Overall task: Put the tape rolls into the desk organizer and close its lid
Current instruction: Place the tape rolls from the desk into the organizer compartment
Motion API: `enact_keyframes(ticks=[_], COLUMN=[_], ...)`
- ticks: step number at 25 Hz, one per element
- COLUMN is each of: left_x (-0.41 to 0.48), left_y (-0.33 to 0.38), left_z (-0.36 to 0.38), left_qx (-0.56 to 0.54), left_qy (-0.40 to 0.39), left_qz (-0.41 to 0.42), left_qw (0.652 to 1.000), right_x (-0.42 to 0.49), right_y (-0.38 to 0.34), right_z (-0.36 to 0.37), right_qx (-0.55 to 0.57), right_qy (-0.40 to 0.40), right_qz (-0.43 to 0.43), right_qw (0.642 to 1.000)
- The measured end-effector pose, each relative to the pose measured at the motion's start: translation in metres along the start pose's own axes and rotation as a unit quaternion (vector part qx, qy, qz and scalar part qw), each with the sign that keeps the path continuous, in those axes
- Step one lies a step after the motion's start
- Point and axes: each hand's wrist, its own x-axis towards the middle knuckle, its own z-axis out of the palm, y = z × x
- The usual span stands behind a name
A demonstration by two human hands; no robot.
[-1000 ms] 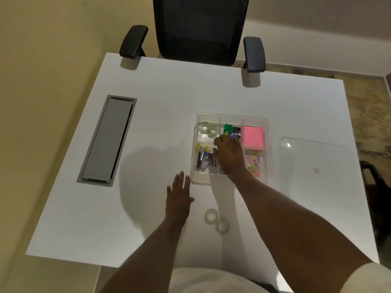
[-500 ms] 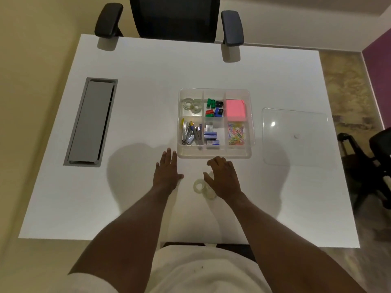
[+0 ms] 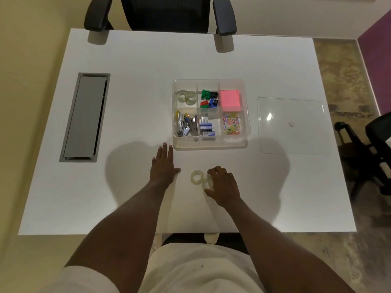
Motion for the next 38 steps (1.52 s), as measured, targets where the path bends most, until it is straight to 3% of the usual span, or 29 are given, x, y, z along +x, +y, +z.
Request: enact_keyframes(ticks=[9,16,23,30,38], left_x=[-0.01,0.019,0.005,0.013,0.02], left_y=[-0.002,0.001,0.005,-0.005,-0.006], left_z=[0.01,-0.02,0.005,0.013,0.02], left_qx=[0.0,-0.007,0.002,0.006,0.001], left_qy=[-0.004,0.029,0.024,0.032,0.016], left_qz=[-0.006,-0.01,-0.022,-0.014,-0.023], left_qw=[1.0,1.0,0.999,0.999,1.0], right_x=[-0.004,0.068,0.125,0.219,0.281], right_y=[-0.004,-0.016,-0.039,-0.064,-0.086], right_z=[0.003,-0.056,-0.1,-0.139,-0.14], right_qx=[0.013,0.016,0.018,0.045,-0.088], right_qy=[0.012,0.099,0.167,0.162,0.095], right_qz=[0.007,-0.028,-0.074,-0.041,0.016], right_qw=[1.0,0.995,0.983,0.985,0.992])
